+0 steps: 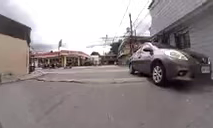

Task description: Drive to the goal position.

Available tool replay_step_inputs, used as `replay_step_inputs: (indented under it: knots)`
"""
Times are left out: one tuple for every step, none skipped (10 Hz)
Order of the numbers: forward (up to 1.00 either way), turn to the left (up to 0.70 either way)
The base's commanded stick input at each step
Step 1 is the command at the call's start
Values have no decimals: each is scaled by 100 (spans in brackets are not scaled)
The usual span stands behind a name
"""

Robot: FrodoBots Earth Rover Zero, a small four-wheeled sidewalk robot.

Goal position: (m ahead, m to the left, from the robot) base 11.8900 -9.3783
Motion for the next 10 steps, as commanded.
replay_step_inputs:
  knots:
    - [0,0]
    - [0,0]
    - [0,0]
    - [0,0]
    - [70,0]
    - [70,0]
    - [70,0]
    - [70,0]
    - [70,0]
    - [70,0]
